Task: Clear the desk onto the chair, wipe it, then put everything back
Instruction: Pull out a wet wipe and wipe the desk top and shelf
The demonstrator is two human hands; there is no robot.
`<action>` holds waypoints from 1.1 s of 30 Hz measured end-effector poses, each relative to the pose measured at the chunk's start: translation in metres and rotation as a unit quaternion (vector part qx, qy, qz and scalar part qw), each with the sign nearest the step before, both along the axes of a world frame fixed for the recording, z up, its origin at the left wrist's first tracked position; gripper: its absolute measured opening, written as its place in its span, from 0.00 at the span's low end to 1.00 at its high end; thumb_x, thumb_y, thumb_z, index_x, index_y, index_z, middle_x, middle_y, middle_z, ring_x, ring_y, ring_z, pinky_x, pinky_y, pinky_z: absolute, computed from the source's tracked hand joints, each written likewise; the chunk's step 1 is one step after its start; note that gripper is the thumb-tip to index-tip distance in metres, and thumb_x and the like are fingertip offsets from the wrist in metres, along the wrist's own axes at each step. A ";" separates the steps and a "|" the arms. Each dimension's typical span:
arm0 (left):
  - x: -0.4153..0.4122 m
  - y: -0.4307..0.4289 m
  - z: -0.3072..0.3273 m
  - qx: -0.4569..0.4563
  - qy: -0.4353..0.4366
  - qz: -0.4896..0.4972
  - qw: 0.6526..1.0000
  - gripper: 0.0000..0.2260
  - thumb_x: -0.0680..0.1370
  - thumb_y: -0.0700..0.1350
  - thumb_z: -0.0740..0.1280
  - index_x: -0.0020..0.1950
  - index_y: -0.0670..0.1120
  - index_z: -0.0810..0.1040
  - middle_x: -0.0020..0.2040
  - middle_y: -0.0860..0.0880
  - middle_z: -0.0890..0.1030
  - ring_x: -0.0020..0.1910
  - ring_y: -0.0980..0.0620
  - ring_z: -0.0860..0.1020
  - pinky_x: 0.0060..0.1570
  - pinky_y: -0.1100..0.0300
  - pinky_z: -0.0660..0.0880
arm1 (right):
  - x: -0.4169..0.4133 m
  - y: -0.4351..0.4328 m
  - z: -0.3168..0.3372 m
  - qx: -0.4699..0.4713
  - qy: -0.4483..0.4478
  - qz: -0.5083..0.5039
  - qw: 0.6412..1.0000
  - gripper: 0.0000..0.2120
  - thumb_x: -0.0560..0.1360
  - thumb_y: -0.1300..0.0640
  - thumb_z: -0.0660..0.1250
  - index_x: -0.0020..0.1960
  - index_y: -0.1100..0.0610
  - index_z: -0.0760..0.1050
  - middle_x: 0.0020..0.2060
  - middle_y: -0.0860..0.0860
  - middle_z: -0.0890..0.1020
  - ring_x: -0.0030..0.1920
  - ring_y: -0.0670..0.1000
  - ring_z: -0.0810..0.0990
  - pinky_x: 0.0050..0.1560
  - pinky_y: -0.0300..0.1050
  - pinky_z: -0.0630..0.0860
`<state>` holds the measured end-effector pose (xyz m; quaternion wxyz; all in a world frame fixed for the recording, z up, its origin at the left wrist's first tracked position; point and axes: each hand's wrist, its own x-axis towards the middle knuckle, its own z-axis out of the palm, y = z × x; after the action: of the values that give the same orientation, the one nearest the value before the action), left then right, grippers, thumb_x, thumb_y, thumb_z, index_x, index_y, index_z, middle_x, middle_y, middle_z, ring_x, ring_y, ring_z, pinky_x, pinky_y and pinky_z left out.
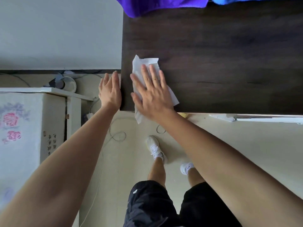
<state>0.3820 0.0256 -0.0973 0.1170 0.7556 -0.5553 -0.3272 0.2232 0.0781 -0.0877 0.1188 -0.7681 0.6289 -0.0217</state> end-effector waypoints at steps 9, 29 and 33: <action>0.065 0.052 -0.002 0.038 0.025 0.095 0.994 0.31 0.82 0.63 0.42 0.79 0.50 0.62 0.80 0.48 0.60 0.80 0.49 0.53 0.78 0.47 0.48 | 0.041 -0.057 0.009 0.046 0.017 0.216 0.975 0.27 0.82 0.39 0.46 0.77 0.46 0.64 0.81 0.56 0.51 0.81 0.58 0.42 0.79 0.60 0.40; 0.019 0.060 -0.008 0.006 0.048 -0.138 0.989 0.36 0.77 0.71 0.41 0.78 0.54 0.62 0.74 0.51 0.70 0.76 0.48 0.62 0.73 0.42 0.60 | 0.009 -0.137 0.007 0.023 0.043 0.000 0.999 0.30 0.83 0.38 0.42 0.82 0.46 0.46 0.81 0.58 0.43 0.80 0.60 0.41 0.79 0.59 0.39; 0.019 0.060 -0.007 0.006 0.053 -0.139 0.989 0.36 0.77 0.71 0.43 0.77 0.52 0.63 0.71 0.48 0.73 0.73 0.46 0.66 0.70 0.41 0.63 | 0.015 -0.114 0.008 0.029 0.032 0.123 0.991 0.28 0.83 0.38 0.42 0.81 0.43 0.51 0.81 0.54 0.44 0.81 0.56 0.41 0.79 0.57 0.39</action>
<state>0.4013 0.0860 -0.1042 0.0948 0.6534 -0.6460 -0.3831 0.2379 -0.0358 -0.0797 0.1228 -0.8363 0.5331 0.0362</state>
